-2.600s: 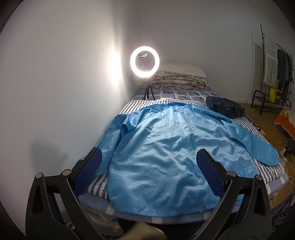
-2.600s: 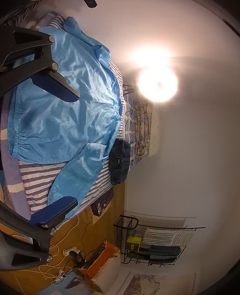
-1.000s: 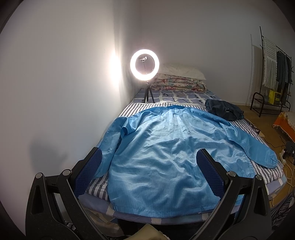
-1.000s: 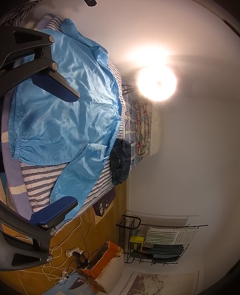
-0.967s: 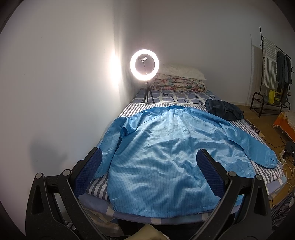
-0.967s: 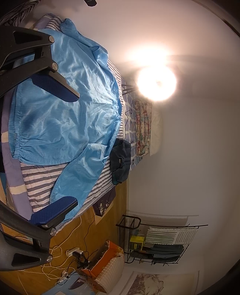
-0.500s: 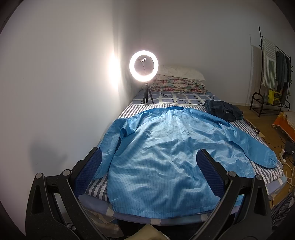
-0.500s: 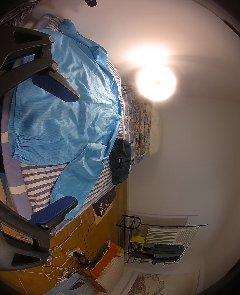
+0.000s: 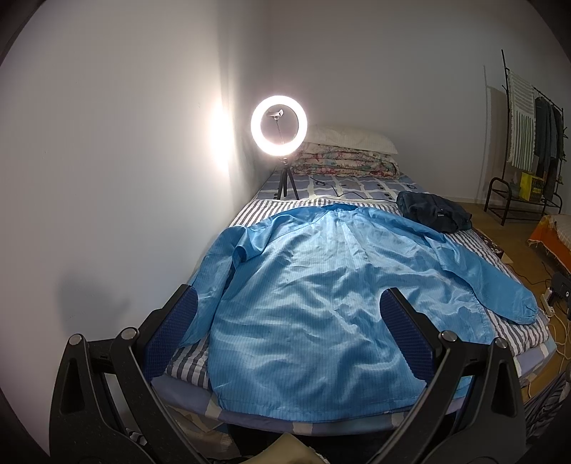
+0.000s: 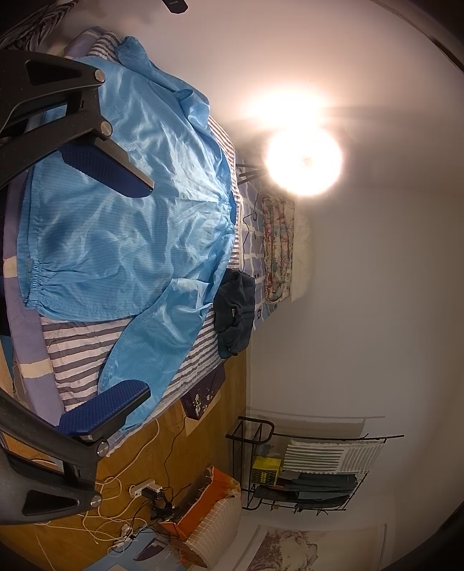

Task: Fold large clothes

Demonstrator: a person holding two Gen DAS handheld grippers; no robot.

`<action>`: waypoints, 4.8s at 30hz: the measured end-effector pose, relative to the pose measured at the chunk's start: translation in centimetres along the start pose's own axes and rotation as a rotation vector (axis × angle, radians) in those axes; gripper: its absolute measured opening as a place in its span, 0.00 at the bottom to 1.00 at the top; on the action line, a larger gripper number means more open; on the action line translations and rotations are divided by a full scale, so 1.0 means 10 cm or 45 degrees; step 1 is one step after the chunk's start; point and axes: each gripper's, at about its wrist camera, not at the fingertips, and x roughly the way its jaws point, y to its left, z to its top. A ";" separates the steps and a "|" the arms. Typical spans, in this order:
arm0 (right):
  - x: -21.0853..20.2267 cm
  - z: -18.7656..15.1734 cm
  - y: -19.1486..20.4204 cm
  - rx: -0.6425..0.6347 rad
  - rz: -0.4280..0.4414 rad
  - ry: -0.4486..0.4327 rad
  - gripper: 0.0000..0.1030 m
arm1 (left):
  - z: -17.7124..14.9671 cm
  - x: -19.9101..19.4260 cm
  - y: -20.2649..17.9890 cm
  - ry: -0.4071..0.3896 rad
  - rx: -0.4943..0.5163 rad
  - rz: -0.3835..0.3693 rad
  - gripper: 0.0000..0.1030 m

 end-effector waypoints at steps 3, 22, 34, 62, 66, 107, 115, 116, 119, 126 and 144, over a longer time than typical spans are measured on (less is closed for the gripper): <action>0.02 0.02 0.03 0.002 0.003 0.005 1.00 | -0.03 0.03 0.00 0.004 -0.001 0.002 1.00; 0.20 -0.01 0.20 -0.026 0.058 0.031 1.00 | -0.22 0.30 0.19 0.046 -0.019 0.039 1.00; 0.74 0.25 0.98 -0.171 0.421 0.040 1.00 | -0.67 0.28 0.60 0.018 -0.060 0.068 0.96; 1.74 -0.63 5.10 -0.822 1.472 0.628 0.70 | -1.09 0.17 1.51 0.164 -0.303 0.245 0.57; 1.88 -0.98 5.45 -0.937 1.437 0.646 0.70 | -1.11 0.18 1.56 0.162 -0.319 0.262 0.57; 2.65 -1.23 3.57 -0.049 1.316 0.763 0.06 | -0.82 1.87 1.42 0.505 -0.510 -0.335 0.68; 2.33 -1.25 3.38 -0.242 1.315 0.764 0.30 | -0.96 2.40 1.58 0.652 -0.627 -0.404 0.06; 2.32 -1.25 3.32 -0.251 1.312 0.773 0.33 | -0.96 2.45 1.58 0.653 -0.621 -0.404 0.06; 2.32 -1.20 3.09 -0.261 1.294 0.766 0.35 | -0.98 2.51 1.58 0.643 -0.608 -0.401 0.02; 2.61 -0.65 2.92 -0.257 1.188 0.670 0.34 | -0.73 2.11 1.48 0.480 -0.374 -0.327 0.01; 4.64 -0.32 4.71 -0.109 1.132 0.944 0.17 | -0.31 1.55 1.70 0.226 -0.169 -0.301 0.00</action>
